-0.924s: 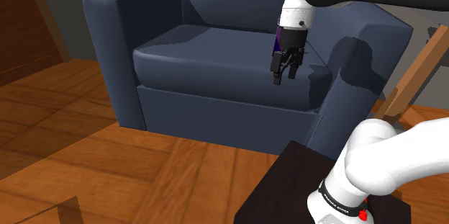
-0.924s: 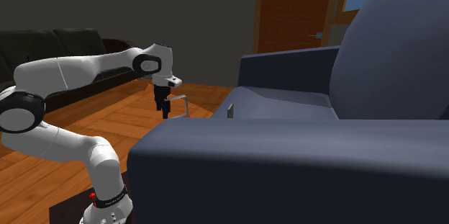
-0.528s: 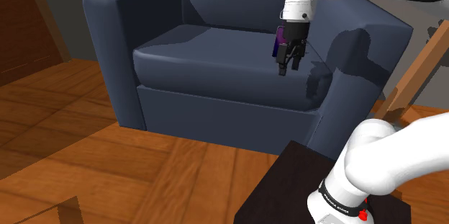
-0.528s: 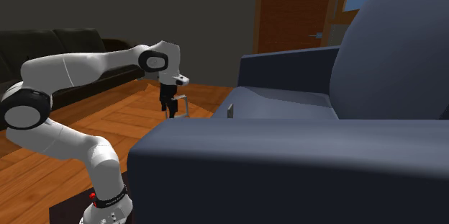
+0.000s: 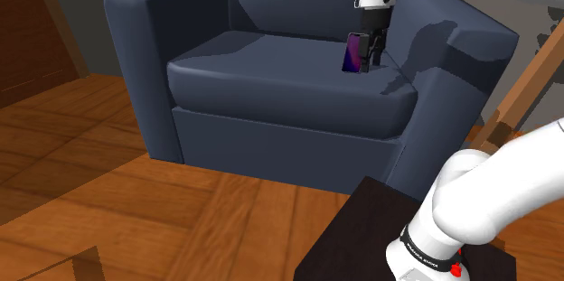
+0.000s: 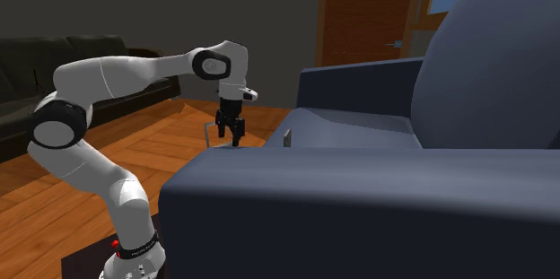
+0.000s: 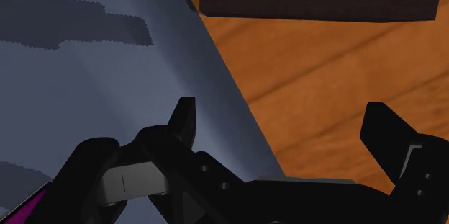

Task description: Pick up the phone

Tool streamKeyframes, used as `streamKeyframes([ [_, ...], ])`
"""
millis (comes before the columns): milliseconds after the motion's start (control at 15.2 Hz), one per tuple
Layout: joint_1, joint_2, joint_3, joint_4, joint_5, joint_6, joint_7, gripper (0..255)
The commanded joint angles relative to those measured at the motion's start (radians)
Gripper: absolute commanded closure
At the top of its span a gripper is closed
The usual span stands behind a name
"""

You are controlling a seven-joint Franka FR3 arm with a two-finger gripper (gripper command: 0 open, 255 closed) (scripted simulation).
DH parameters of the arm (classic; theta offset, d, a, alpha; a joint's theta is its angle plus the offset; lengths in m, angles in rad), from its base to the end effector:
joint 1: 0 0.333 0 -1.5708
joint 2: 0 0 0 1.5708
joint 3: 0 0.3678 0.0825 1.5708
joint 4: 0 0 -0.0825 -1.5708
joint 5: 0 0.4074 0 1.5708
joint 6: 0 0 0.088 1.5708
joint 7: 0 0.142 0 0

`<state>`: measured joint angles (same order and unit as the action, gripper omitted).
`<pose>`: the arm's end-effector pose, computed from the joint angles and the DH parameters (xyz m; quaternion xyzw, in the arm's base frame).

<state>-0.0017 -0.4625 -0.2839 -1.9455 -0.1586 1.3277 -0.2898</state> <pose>0.3493 -0.1597 0.6532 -0.9961 -0.0092 0.0870 0.0079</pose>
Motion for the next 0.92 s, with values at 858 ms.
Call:
streamKeyframes([
  [858,-0.087,0.590,-0.233,0.730,-0.019,-0.146,-0.566,0],
])
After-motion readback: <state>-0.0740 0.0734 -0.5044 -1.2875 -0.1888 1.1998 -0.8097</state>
